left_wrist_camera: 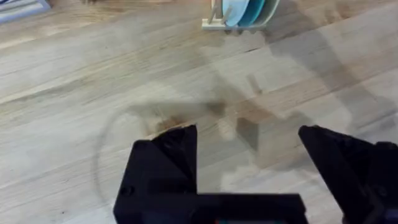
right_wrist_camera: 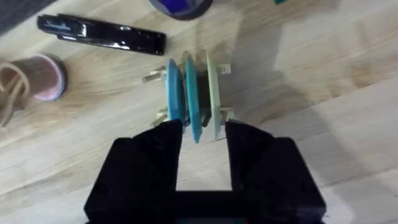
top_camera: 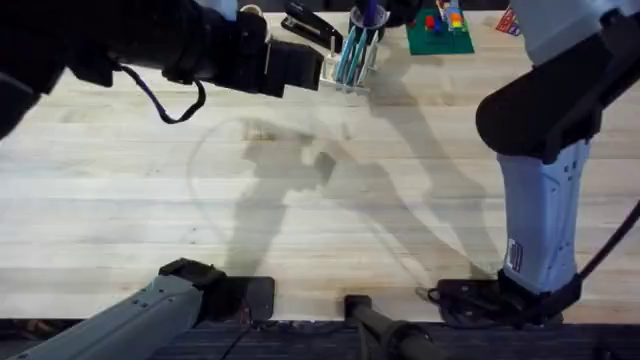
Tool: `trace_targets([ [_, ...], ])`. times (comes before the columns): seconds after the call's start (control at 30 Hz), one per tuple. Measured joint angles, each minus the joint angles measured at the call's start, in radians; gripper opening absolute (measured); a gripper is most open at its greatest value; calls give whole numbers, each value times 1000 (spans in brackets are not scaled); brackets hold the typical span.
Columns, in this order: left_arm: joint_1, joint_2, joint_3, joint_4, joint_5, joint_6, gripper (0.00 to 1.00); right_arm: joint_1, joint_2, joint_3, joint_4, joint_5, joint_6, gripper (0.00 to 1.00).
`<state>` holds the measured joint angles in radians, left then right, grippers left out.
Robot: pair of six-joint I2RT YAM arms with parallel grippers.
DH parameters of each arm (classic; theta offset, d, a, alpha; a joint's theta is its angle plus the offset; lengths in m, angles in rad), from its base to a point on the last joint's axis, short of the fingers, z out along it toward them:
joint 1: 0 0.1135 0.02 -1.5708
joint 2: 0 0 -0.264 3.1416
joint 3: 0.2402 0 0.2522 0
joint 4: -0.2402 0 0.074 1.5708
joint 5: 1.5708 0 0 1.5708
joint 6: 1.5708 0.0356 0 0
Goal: Pick up the plates from the table one by one and place each into a slot on the dish rack.
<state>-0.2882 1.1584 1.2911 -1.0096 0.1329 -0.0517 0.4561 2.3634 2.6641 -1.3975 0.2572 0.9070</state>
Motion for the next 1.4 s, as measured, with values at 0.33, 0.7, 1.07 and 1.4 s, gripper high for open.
trace_targets([
  [0.33,0,0,0,0,0,0,995,0,0,88,-123,12,-33,638],
  [0.7,0,0,0,0,0,0,995,0,0,168,-219,12,-140,992],
  [1.07,0,0,0,0,-33,0,995,32,0,170,-220,-64,-376,992],
  [1.4,0,0,0,0,-85,0,993,-19,-47,144,-220,-199,-467,992],
])
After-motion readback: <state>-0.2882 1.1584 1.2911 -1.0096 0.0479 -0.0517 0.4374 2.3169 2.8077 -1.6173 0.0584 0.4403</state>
